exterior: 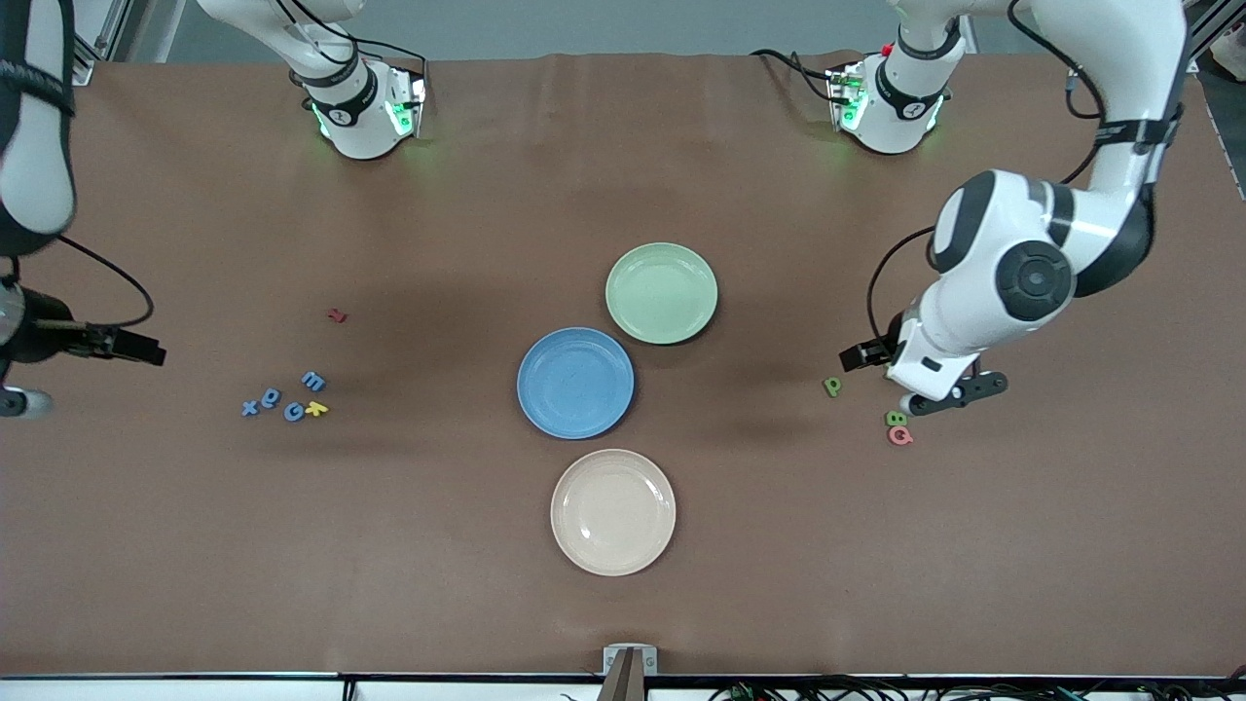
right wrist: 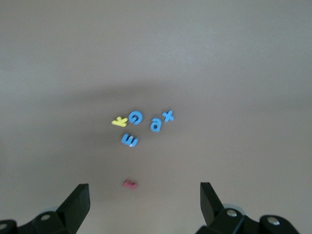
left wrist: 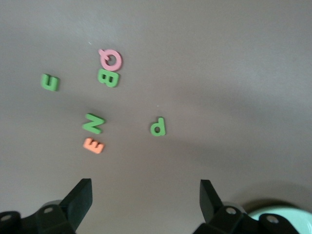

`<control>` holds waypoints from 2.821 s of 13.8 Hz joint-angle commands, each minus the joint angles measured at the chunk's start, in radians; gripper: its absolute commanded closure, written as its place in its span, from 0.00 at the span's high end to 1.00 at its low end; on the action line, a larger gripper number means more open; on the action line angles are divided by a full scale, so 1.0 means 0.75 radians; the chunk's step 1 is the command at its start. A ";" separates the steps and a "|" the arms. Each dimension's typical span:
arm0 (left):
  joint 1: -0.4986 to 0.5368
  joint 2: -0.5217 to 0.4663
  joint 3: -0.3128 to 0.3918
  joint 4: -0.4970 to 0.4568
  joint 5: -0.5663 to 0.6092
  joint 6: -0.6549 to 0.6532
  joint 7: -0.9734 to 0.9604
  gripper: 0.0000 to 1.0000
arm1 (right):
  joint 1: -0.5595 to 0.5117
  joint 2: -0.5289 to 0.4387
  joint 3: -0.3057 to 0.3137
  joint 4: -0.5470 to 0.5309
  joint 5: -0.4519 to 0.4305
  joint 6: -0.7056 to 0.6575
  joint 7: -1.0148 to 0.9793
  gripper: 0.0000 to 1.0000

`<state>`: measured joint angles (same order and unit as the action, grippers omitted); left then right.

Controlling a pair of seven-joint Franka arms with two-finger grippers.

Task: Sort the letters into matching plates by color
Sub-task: 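Lower the left gripper onto the green P while the right gripper lowers, then drop the green P on the green plate while the right gripper grasps X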

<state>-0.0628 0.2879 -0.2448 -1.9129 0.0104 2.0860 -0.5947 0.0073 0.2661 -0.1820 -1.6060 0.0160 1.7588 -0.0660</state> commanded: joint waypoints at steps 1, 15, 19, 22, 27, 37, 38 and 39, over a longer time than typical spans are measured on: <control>-0.006 -0.008 -0.001 -0.175 0.007 0.222 -0.054 0.95 | -0.055 0.009 0.010 -0.161 -0.017 0.168 -0.067 1.00; -0.008 0.273 0.015 -0.162 0.045 0.487 -0.215 0.58 | -0.112 0.371 0.016 -0.298 0.067 0.639 -0.059 0.61; -0.012 0.324 0.020 -0.135 0.047 0.493 -0.215 0.56 | -0.106 0.394 0.018 -0.313 0.091 0.653 -0.055 0.58; -0.006 0.348 0.020 -0.129 0.082 0.503 -0.215 0.52 | -0.104 0.408 0.018 -0.348 0.093 0.686 -0.055 0.56; -0.010 0.348 0.013 -0.113 0.129 0.501 -0.364 0.11 | -0.079 0.441 0.018 -0.352 0.114 0.737 -0.055 0.55; -0.217 0.203 -0.172 -0.113 0.125 0.332 -0.816 0.05 | -0.090 0.486 0.018 -0.323 0.114 0.776 -0.057 0.54; -0.217 0.205 -0.215 -0.112 0.125 0.336 -0.853 0.05 | -0.088 0.486 0.016 -0.325 0.114 0.776 -0.055 0.54; -0.219 0.207 -0.252 -0.114 0.125 0.336 -0.890 0.05 | -0.088 0.486 0.016 -0.327 0.114 0.776 -0.057 0.53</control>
<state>-0.2313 0.4494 -0.3928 -1.9910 0.0937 2.3459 -1.2089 -0.0569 0.6177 -0.1701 -1.8576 0.0915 2.3335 -0.1080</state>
